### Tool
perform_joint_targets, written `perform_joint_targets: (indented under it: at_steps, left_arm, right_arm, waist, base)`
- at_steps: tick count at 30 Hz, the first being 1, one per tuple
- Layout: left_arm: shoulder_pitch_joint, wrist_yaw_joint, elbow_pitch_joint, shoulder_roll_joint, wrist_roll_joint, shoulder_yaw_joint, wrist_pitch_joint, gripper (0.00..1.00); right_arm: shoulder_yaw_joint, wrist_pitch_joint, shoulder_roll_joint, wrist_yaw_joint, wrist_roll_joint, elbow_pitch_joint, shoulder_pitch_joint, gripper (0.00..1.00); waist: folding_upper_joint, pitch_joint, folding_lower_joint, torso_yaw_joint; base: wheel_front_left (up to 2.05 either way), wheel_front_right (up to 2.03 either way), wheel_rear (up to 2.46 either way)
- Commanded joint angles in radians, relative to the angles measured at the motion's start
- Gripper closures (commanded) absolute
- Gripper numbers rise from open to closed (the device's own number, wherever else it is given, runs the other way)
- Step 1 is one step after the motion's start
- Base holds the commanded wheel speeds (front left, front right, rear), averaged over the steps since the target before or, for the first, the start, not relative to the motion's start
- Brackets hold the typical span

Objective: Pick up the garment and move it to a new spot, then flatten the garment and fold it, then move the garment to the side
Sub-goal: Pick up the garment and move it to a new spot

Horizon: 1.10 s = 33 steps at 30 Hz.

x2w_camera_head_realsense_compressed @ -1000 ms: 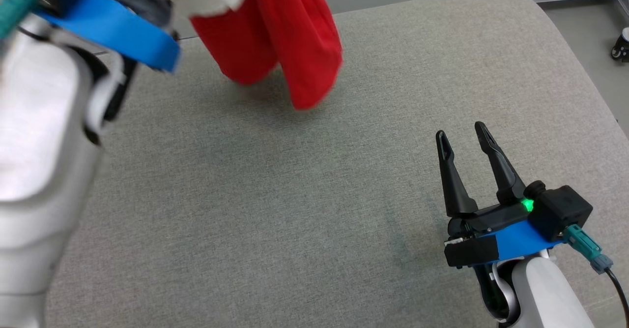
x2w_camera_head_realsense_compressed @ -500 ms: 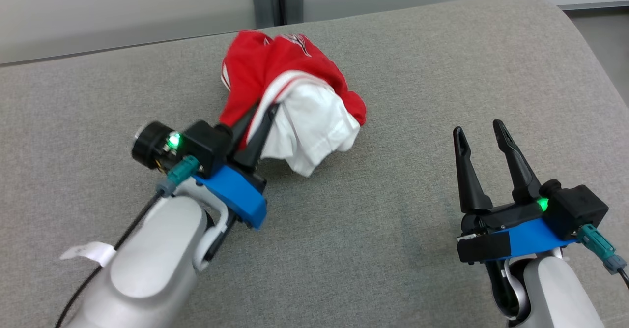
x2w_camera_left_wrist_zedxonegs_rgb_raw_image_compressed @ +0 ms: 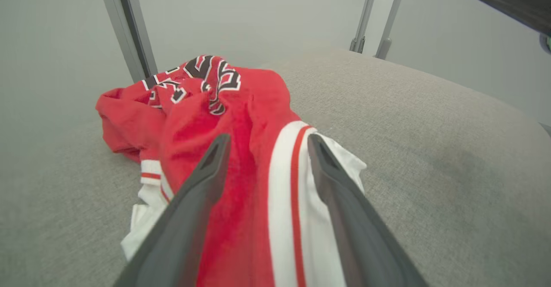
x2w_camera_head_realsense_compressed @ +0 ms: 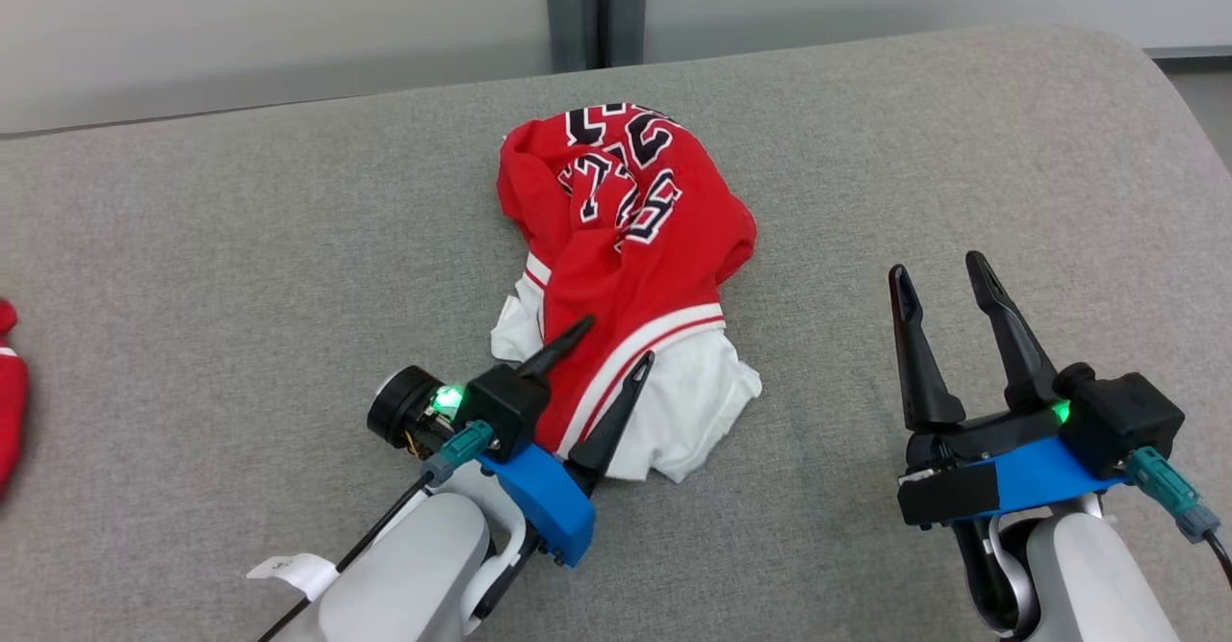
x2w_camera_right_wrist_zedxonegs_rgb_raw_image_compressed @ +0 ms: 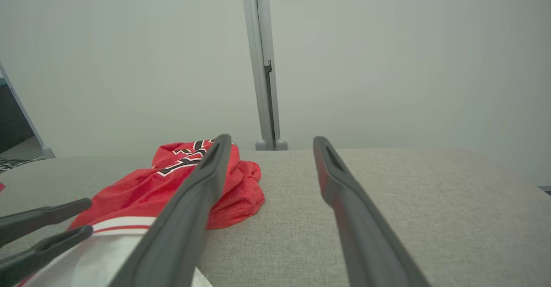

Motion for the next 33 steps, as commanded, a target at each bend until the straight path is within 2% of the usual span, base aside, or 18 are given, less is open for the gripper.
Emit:
perform_joint_targets:
  at_steps: [1, 8, 17, 25, 33]
  left_arm:
    - [-0.024, 0.014, -0.012, -0.001, 0.009, 0.022, -0.009, 0.0]
    - [0.016, 0.059, -0.109, 0.02, 0.034, 0.127, -0.012, 0.0]
    - [0.151, 0.125, -0.244, 0.064, 0.078, 0.369, -0.013, 0.0]
    - [0.274, 0.144, -0.311, 0.066, 0.123, 0.557, -0.012, 0.0]
    - [0.386, 0.133, -0.319, 0.044, 0.175, 0.663, -0.012, 0.0]
  right_arm:
    - [-0.004, -0.003, 0.0, 0.0, -0.003, 0.009, 0.017, 0.0]
    - [-0.011, -0.003, 0.0, 0.0, -0.01, 0.025, 0.036, 0.0]
    - [-0.025, -0.003, 0.0, 0.0, -0.024, 0.043, 0.065, 0.0]
    - [-0.041, -0.003, -0.001, 0.0, -0.047, 0.056, 0.089, 0.0]
    - [-0.051, -0.003, -0.001, 0.0, -0.058, 0.061, 0.117, 0.0]
  waist:
    - [0.0, -0.01, 0.0, 0.009]
    - [0.0, -0.048, 0.0, 0.047]
    - [0.0, -0.1, 0.0, 0.116]
    - [0.0, -0.137, 0.0, 0.174]
    - [0.0, -0.167, 0.0, 0.198]
  base:
    - [0.0, 0.0, 0.0]
    - [0.0, 0.0, 0.0]
    - [0.0, 0.0, 0.0]
    - [0.0, 0.0, 0.0]
    - [0.0, 0.0, 0.0]
